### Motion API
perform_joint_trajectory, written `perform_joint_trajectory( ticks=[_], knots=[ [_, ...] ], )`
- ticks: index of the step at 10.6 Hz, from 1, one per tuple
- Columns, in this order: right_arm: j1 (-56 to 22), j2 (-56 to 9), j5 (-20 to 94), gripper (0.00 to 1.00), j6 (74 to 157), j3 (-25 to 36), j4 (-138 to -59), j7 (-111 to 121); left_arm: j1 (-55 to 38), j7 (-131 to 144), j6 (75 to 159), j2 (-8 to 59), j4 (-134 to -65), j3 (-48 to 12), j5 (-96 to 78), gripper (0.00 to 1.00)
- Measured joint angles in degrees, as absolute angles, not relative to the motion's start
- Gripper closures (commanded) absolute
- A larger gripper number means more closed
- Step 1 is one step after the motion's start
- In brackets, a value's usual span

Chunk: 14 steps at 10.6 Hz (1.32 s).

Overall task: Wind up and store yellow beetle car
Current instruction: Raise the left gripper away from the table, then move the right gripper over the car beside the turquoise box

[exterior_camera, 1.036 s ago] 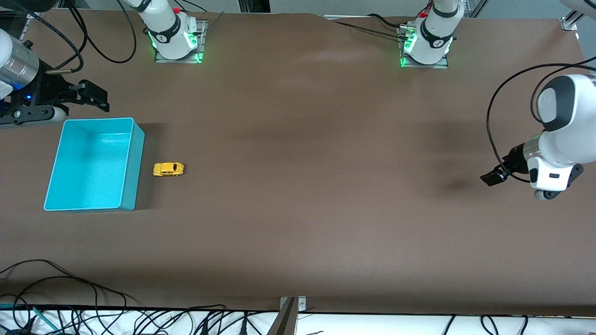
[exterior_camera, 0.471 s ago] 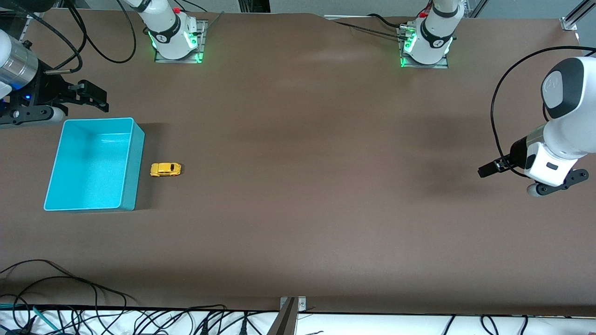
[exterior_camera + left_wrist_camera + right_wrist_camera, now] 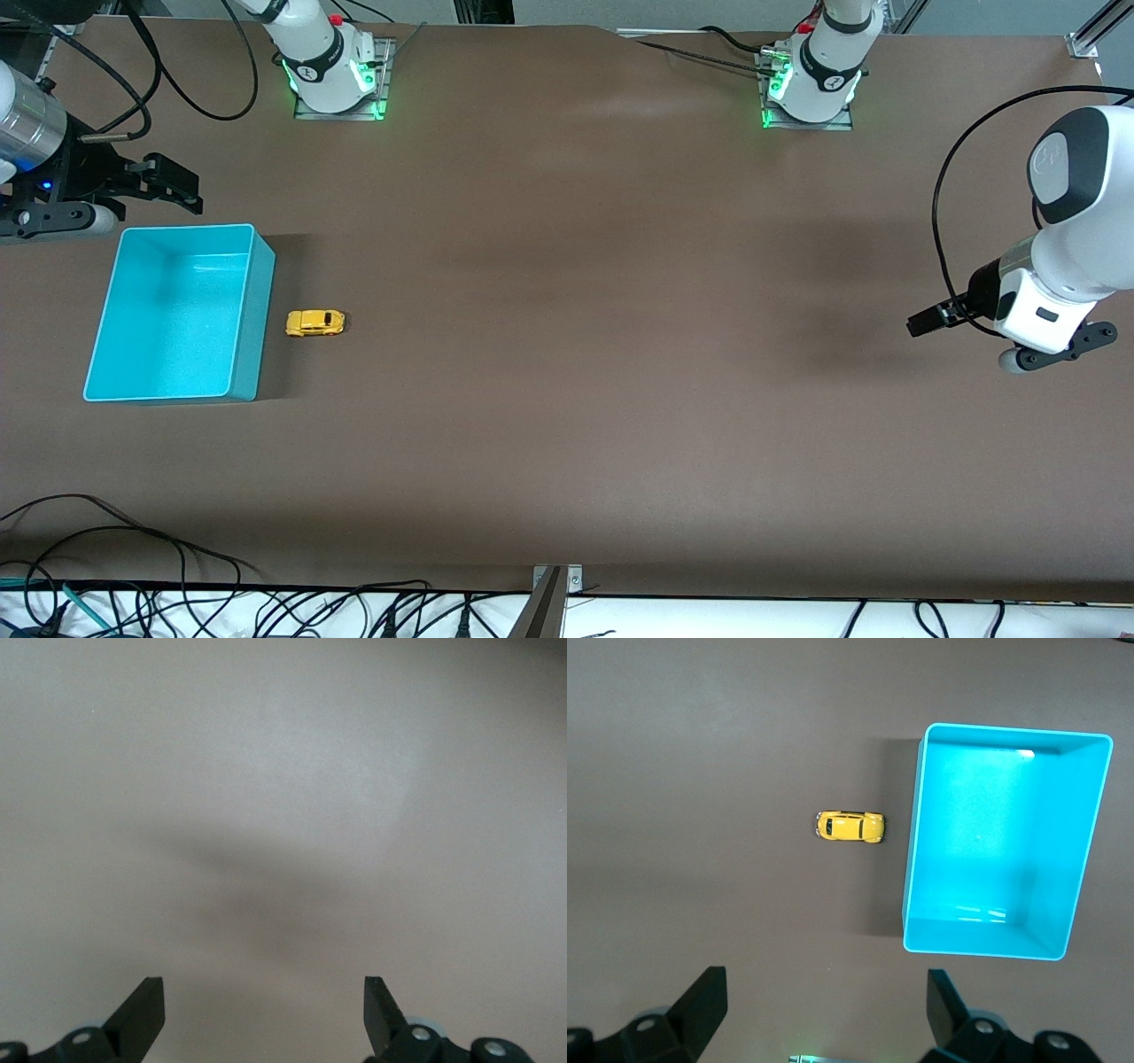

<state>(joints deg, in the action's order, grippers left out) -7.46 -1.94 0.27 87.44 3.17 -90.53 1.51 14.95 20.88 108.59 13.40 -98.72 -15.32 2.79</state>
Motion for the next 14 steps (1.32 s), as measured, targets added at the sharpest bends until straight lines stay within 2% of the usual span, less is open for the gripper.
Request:
perform_joint_trajectory(
  ticks=[7, 8, 10, 14],
  knots=[
    [-7.57, -7.39, 2.12, 0.00, 88.14, 3.27, -90.60, 1.66, 14.92, 16.34, 108.45, 12.73, -98.68, -15.03, 1.87, 0.01],
    [-7.60, -8.26, 2.64, 0.00, 88.14, 3.25, -90.60, 2.03, 13.96, 14.86, 108.16, 12.26, -98.68, -13.67, 0.20, 0.01],
    [-7.63, -8.82, 2.75, 0.00, 88.16, 3.22, -90.58, 2.68, 7.87, 10.57, 106.75, 10.94, -98.69, -6.23, -2.21, 0.00],
    [-7.50, -12.18, 2.81, 0.00, 88.96, 3.27, -90.63, 11.96, 6.54, 6.52, 105.14, 9.84, -98.93, -3.90, -2.55, 0.00]
  ],
)
